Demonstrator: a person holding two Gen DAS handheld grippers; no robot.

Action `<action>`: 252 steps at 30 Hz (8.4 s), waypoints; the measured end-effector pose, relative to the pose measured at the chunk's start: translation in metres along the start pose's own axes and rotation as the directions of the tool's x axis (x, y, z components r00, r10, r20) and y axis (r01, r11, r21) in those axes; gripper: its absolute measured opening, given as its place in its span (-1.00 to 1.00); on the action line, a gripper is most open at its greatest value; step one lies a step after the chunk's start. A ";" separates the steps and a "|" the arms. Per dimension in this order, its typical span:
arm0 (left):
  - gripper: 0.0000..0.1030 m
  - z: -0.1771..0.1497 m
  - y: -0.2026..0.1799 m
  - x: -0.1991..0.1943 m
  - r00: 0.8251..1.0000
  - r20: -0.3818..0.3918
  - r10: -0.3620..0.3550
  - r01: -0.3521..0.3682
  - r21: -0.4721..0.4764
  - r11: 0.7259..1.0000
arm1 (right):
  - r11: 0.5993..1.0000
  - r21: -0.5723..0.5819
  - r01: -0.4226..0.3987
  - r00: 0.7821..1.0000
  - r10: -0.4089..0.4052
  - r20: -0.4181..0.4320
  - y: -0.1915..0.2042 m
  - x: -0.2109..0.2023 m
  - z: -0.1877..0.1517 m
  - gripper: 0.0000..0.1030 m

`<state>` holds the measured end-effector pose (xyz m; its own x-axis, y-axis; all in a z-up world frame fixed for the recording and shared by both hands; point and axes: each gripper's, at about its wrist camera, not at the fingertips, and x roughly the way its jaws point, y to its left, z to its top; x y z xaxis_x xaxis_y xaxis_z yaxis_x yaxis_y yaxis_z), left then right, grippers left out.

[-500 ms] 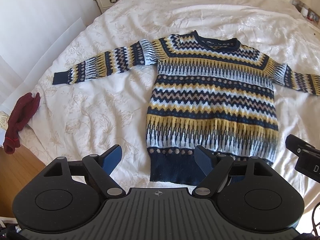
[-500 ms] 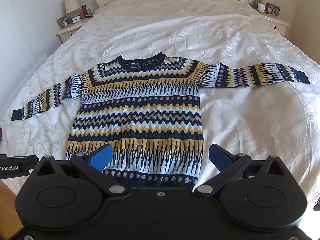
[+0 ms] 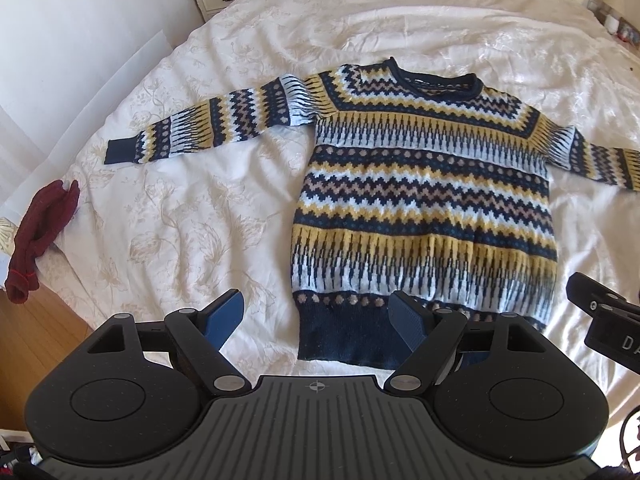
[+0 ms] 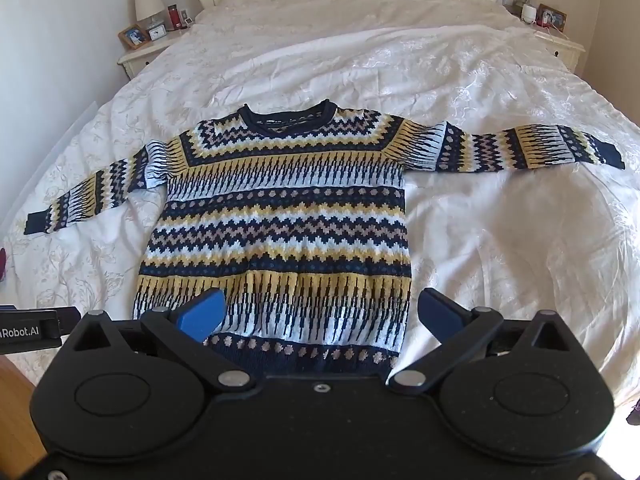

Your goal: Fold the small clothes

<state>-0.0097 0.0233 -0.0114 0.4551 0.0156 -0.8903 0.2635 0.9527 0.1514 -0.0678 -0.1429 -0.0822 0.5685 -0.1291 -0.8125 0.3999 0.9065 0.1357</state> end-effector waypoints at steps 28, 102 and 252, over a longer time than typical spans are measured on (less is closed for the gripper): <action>0.54 0.022 -0.005 0.026 0.997 -0.078 -0.016 0.015 -0.011 1.000 | 1.000 -0.017 -0.002 0.996 0.001 -0.085 0.003 0.029 0.016 0.98; 0.53 0.140 -0.165 0.103 0.995 -0.066 -0.072 0.071 -0.020 0.997 | 0.770 0.564 0.298 0.954 -0.220 -0.204 -0.461 0.170 0.162 0.56; -0.10 0.118 0.158 0.271 0.999 -0.029 0.025 -0.030 -0.193 0.981 | 0.995 -0.092 -0.035 0.999 0.034 -0.016 0.037 0.188 0.131 0.94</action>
<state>0.2552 0.1428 -0.1778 0.4368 0.0482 -0.8983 0.0801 0.9925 0.0922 0.1482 -0.1859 -0.1559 0.5701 -0.0917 -0.8164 0.3119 0.9435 0.1118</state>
